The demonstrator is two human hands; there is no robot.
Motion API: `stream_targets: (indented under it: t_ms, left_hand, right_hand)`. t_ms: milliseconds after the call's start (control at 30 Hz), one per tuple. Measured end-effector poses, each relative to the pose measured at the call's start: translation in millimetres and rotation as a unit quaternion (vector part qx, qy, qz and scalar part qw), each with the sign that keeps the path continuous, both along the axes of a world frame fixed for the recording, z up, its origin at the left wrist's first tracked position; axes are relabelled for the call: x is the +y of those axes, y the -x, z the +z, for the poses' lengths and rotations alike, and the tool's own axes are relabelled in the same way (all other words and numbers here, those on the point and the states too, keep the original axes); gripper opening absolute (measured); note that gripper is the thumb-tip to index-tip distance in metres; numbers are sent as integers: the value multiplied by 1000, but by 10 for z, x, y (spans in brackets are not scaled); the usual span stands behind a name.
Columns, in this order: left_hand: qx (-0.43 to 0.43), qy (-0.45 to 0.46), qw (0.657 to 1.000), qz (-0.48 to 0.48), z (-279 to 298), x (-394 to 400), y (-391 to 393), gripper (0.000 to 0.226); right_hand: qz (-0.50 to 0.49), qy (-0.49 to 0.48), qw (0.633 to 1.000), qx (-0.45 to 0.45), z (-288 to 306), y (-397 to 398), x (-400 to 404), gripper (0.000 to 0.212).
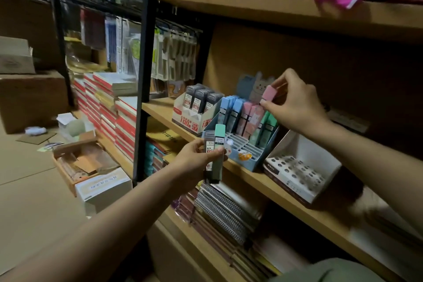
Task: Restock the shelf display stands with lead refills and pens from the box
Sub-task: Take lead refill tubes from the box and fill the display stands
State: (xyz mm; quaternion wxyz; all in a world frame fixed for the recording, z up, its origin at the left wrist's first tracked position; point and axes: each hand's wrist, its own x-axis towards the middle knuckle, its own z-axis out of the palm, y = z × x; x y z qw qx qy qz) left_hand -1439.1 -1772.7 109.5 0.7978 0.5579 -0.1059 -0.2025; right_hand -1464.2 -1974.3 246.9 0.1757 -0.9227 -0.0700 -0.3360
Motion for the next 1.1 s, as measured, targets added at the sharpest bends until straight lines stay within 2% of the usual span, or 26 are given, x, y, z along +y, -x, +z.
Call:
stream_targets:
  t_ms: [167, 300, 600, 867, 1000, 1100]
  left_hand:
    - [0, 16, 1000, 6, -16, -45, -130, 34]
    - [-4, 28, 999, 23, -32, -23, -203, 30]
    - [3, 42, 999, 32, -21, -18, -256, 29]
    - [-4, 38, 999, 19, 10, -79, -213, 38]
    - [-7, 39, 999, -3, 37, -99, -176, 37]
    - [-11, 39, 999, -8, 48, -106, -148, 38]
  right_hand:
    - [-22, 76, 997, 26, -22, -370, 177, 36]
    - [-53, 93, 992, 67, -134, -533, 204, 36]
    - [-83, 88, 989, 88, -307, -656, 151, 36]
    - [-124, 124, 984, 35, -493, -755, 121, 34]
    - [-128, 147, 980, 38, -463, -739, 128, 34]
    - [-94, 128, 987, -4, -424, -638, 159, 24]
